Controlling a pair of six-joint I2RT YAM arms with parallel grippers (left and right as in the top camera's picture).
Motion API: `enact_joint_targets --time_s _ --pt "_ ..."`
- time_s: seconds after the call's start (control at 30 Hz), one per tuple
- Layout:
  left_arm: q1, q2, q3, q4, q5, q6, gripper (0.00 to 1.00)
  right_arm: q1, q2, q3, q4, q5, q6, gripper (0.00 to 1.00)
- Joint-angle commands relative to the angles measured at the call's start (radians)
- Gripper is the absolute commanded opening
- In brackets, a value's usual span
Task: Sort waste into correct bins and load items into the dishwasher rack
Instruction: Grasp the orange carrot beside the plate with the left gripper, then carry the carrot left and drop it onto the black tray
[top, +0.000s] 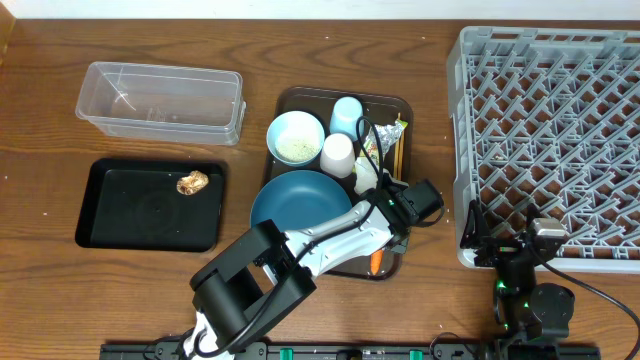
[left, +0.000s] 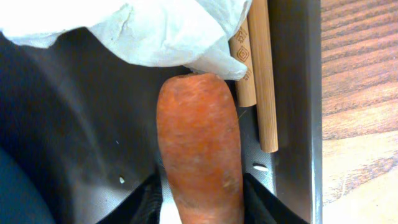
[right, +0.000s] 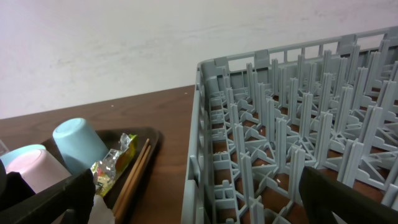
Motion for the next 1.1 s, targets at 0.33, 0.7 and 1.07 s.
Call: enact_joint_targets --time_s 0.33,0.7,1.07 --pt "0.004 -0.018 0.005 -0.002 -0.005 -0.003 0.11 -0.016 -0.006 -0.002 -0.004 -0.003 -0.01 0.99" --pt "0.004 -0.169 0.005 -0.053 0.019 -0.018 0.1 -0.016 -0.006 -0.002 -0.004 -0.003 -0.01 0.99" --pt "0.055 -0.453 0.005 -0.111 -0.016 -0.022 0.1 -0.016 -0.006 -0.002 -0.004 -0.003 -0.01 0.99"
